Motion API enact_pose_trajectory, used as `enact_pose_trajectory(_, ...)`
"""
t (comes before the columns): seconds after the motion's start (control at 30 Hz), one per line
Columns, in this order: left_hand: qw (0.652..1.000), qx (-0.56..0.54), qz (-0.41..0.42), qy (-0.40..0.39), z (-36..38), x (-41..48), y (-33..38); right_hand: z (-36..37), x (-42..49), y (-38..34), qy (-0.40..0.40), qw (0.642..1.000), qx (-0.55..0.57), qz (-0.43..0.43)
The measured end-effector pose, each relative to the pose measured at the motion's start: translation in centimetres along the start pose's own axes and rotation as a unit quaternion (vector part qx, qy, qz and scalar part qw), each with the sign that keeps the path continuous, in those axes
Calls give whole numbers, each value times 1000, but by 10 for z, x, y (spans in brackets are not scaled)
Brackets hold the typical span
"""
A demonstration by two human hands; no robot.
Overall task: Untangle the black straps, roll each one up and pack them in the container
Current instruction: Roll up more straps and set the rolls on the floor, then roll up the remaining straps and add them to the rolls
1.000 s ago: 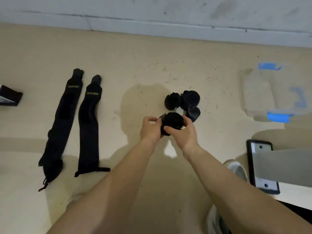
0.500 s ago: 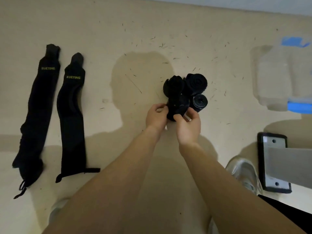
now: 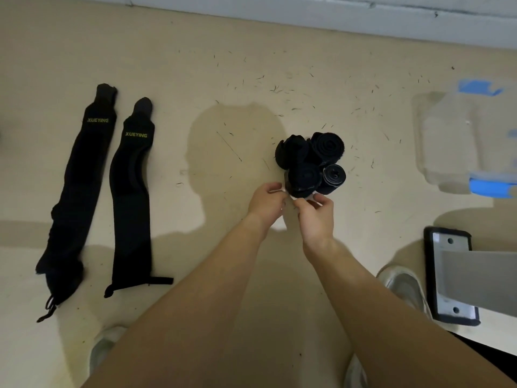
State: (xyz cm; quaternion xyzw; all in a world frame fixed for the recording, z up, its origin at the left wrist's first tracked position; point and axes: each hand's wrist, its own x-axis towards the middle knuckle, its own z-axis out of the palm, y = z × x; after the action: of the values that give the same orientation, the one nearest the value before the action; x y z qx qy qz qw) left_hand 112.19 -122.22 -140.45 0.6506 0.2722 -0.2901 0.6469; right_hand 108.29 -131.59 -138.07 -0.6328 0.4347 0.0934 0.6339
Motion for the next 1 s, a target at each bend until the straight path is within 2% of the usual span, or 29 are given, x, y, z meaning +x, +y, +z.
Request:
enact_pose_trajectory(0.13,999,28,-21,26,-30,-25,-4,2,-23,9,-27,999,-39,10)
enact_pose_trajectory(0.3,984,105,-28,142,-106,-61,-25,38,-61,23,-124,981,-149,4)
enact_pose_trajectory(0.47,923,189,-55,331,-204,-91,-53,101,-94,51,-240,939,-248,-3)
enact_pose_trajectory(0.53,902,213,-76,367,-237,-94,-70,128,-103,64,-282,918,-279,-7)
enact_pose_trajectory(0.63,896,224,-121,364,-268,-93,-91,164,-112,85,-318,894,-313,-24)
enact_pose_trajectory(0.73,895,219,-140,362,-278,-83,-105,193,-118,101,-320,888,-328,-26)
enact_pose_trajectory(0.9,911,104,-122,379,-268,-71,-116,214,-119,110,-293,887,-355,-36)
enact_pose_trajectory(1.0,926,83,-122,348,-262,-71,-116,206,-114,107,-282,887,-365,-37)
